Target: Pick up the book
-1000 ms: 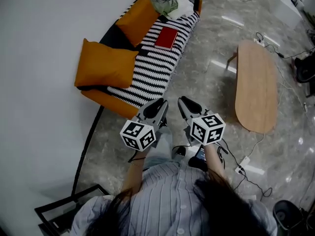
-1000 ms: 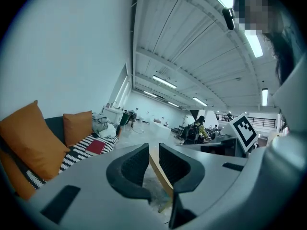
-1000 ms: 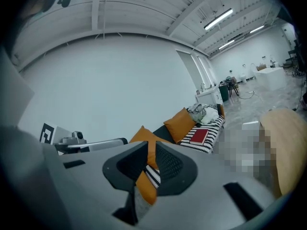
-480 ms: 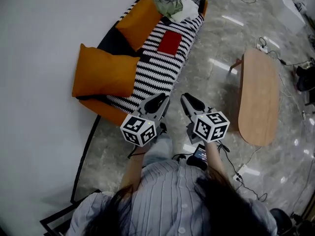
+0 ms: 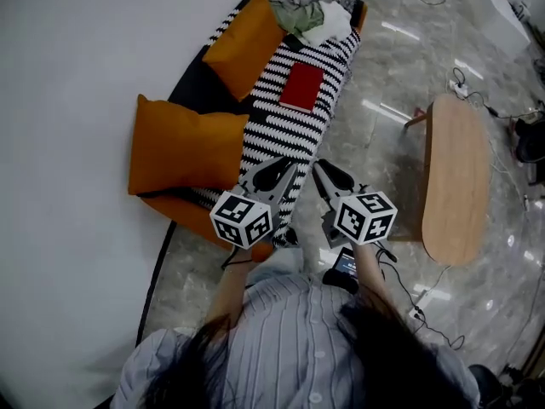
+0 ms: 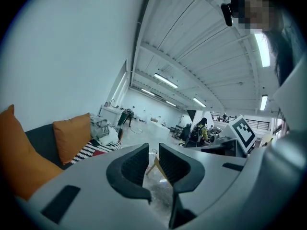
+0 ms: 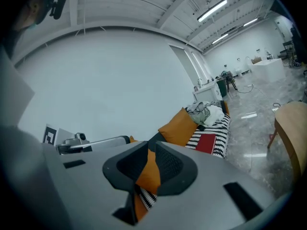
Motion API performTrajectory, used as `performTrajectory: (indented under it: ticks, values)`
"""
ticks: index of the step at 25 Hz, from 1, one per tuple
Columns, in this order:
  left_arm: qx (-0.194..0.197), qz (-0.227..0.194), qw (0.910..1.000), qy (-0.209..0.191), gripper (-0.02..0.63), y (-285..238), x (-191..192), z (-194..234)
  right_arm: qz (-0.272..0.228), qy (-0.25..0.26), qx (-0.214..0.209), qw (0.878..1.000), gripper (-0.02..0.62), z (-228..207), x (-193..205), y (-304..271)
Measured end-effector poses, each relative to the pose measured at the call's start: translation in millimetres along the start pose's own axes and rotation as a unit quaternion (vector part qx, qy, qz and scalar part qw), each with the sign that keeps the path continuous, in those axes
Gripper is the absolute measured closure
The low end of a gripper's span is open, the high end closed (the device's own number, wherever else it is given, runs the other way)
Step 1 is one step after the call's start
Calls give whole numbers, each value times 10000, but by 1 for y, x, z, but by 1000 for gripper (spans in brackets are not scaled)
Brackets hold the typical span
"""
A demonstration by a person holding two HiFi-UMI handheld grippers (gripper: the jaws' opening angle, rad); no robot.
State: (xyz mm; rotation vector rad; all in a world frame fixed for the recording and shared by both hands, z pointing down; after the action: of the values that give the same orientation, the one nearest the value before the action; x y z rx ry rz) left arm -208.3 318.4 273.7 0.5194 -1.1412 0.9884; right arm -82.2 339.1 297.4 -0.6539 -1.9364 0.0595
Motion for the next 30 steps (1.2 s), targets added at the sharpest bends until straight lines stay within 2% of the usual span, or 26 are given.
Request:
performTrajectory:
  ticks: [6, 16, 23, 30]
  values:
    - [87, 3, 9999, 65, 535, -11, -11, 44, 22, -42, 138, 9999, 537, -3, -9, -39]
    - [92, 167, 9996, 206, 535, -37, -8, 60, 97, 56, 227, 9997, 536, -27, -26, -58]
    - [-207, 157, 9995, 178, 535, -73, -18, 91, 209, -10, 75, 9998, 535, -67, -42, -95]
    - [-621, 31, 9978, 227, 535, -137, -38, 100, 440, 269, -255, 9983, 537, -123, -90, -122]
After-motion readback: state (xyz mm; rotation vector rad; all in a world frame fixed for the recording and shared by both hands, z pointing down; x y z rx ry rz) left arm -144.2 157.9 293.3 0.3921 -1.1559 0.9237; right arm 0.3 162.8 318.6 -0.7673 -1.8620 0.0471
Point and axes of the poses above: the fingertips, and each gripper's own axes: y backward along the fingers, z to its left, x out of its underside, the point moved 5 cm from there along y, backward along the fingers, and after that the axes turned 6 degrees about x, right-handed, at the moved point
